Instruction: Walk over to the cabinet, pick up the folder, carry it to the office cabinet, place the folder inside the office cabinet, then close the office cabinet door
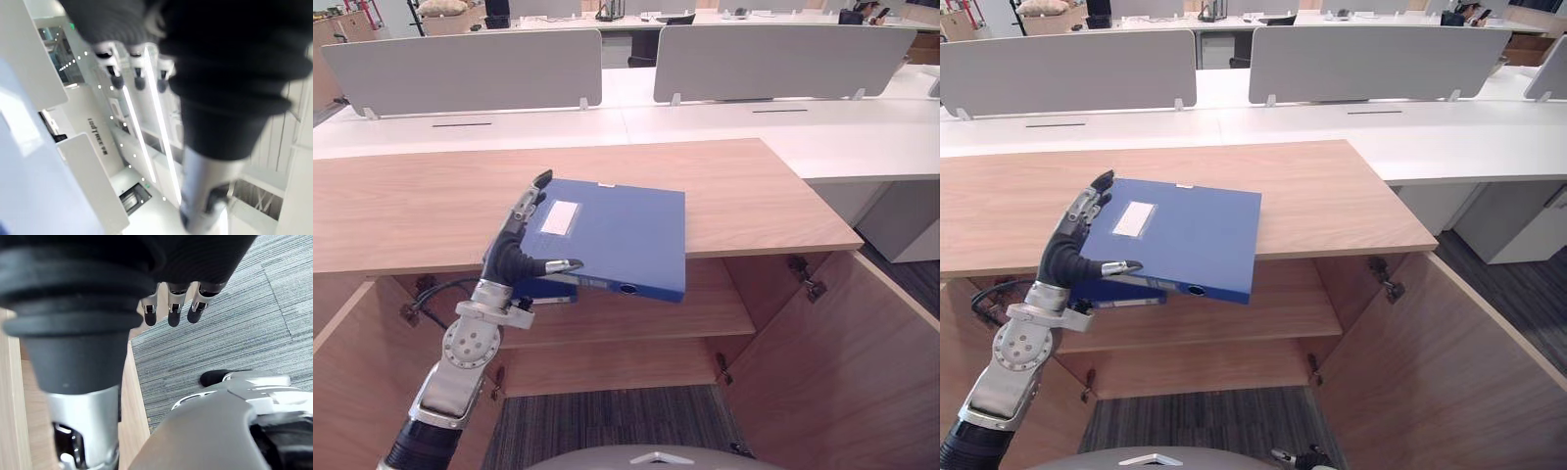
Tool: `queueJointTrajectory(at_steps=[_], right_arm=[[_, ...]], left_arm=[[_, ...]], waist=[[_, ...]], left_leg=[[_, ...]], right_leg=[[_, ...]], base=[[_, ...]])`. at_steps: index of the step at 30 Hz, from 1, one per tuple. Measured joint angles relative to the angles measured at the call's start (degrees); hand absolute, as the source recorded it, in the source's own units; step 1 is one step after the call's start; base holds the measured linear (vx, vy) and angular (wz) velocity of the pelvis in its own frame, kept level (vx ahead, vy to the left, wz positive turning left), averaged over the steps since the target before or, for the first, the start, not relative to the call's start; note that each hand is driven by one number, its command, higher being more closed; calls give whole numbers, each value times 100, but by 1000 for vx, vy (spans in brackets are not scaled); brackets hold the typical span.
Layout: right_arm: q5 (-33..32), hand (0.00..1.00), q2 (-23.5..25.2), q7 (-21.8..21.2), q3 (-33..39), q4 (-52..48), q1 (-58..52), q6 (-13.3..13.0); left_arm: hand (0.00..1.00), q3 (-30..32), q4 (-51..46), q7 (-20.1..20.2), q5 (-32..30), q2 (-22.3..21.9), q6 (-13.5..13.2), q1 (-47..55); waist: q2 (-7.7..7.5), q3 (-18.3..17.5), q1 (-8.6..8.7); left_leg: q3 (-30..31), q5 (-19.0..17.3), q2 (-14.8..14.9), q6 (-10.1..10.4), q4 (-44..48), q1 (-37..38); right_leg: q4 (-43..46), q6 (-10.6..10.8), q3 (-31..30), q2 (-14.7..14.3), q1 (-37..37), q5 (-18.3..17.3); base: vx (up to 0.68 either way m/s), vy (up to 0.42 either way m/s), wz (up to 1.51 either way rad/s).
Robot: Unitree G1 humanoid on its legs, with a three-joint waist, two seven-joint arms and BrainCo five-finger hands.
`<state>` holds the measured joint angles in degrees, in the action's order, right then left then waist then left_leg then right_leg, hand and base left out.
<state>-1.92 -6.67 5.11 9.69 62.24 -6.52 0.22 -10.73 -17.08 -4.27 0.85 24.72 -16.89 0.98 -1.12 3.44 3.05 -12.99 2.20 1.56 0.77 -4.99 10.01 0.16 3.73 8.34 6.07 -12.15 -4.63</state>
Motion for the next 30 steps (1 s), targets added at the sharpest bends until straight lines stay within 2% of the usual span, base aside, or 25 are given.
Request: queueJointTrajectory(at_steps=[8, 16, 28, 30], right_arm=[[0, 0, 0, 6, 2, 0, 28, 1], [1, 0, -2, 36, -5, 0, 66, -1], [1, 0, 0, 42, -51, 4, 57, 1], [1, 0, 0, 43, -50, 5, 59, 1]], left_arm=[[0, -561, 261, 98, -424, 222, 10, -172], [0, -998, 290, 90, -1281, 357, 10, -375], [0, -1337, 429, 85, -1552, 361, 7, -583], [0, -1391, 429, 74, -1782, 366, 6, -591]], waist=[[-2, -56, 35], [-12, -56, 54], [-86, -83, 87], [-99, -91, 87]], left_leg=[[-93, -29, -6, -34, 3, 16], [45, -31, -4, -33, -2, 65], [47, -50, -17, -41, -3, 106], [47, -51, -17, -40, -3, 106]], right_leg=[[-118, 30, -127, -7, 3, 47], [-143, -9, -131, -10, -49, 57], [-148, -9, -151, 6, -85, 55], [-150, -9, -151, 5, -85, 55]], base=[[41, -3, -9], [5, -5, -1], [-14, -4, 0], [0, 0, 0]])
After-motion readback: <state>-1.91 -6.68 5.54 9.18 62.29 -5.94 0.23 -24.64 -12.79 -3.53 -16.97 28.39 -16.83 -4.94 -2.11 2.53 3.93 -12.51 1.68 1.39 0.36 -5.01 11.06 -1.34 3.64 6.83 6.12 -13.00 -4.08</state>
